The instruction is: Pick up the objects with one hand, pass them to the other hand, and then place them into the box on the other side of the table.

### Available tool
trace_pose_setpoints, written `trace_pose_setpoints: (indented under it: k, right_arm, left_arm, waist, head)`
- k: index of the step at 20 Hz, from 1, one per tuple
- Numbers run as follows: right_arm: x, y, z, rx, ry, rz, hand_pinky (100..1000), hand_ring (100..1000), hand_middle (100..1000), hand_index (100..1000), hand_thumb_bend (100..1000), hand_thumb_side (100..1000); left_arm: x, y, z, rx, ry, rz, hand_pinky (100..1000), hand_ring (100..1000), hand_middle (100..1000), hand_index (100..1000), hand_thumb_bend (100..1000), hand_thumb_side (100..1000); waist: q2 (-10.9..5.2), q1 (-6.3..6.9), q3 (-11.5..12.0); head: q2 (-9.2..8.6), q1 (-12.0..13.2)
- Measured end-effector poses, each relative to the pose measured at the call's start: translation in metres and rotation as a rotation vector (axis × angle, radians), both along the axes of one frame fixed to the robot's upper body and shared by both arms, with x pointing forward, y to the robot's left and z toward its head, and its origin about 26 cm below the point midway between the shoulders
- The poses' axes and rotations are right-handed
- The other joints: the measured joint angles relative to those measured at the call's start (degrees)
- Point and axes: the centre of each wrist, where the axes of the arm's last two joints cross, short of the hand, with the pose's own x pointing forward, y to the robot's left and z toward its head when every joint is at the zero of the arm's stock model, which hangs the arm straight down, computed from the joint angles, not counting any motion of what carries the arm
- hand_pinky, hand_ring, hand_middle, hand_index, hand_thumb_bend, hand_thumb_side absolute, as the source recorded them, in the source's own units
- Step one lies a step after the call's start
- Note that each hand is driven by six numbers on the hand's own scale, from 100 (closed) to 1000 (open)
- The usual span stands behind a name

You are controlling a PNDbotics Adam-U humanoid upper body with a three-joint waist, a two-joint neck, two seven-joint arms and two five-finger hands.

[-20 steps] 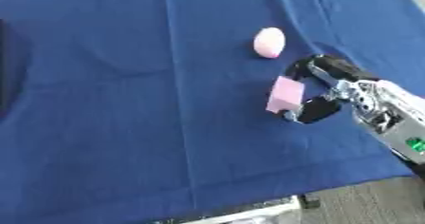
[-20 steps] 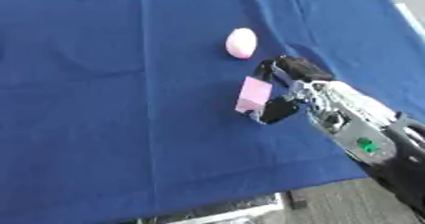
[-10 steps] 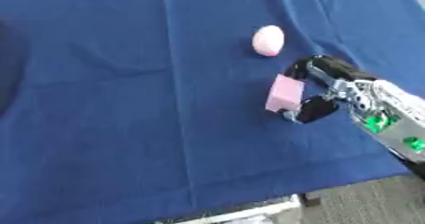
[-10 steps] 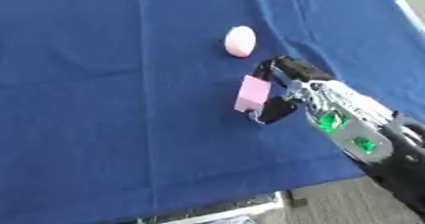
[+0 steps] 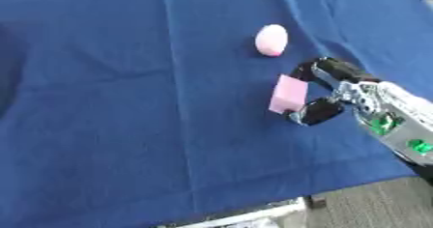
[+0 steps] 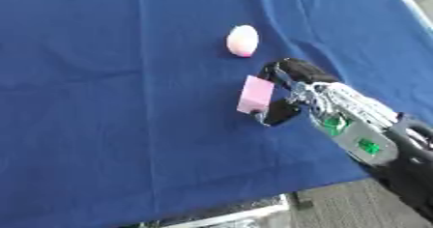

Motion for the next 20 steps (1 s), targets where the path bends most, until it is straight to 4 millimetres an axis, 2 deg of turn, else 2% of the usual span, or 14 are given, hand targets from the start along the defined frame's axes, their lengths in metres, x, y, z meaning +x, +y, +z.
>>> trace_pose_setpoints:
  k: [5,9,20]
  right_arm:
    - [0.0000,-0.0001,0.0000,0.001,-0.004,-0.001,829,803,632,757,447,171]
    - [-0.0001,-0.0001,0.0000,0.009,-0.010,-0.007,825,785,597,721,419,100]
    - [-0.0008,-0.0012,-0.0018,0.034,-0.036,-0.037,783,712,502,598,358,100]
  left_arm:
    - [-0.0004,0.0006,-0.0015,0.000,0.002,0.002,972,800,786,793,100,589]
    - [-0.0004,0.0006,-0.0018,0.000,0.001,0.002,975,800,787,793,100,593]
    - [-0.0005,0.0009,-0.0025,0.000,0.001,0.003,978,800,787,793,100,595]
  waist:
    - [0.04,0.03,0.0]
    - [0.09,-0.01,0.0]
    - [0.09,-0.11,0.0]
  head:
    - [0.00,0.0]
    - [0.00,0.0]
    - [0.00,0.0]
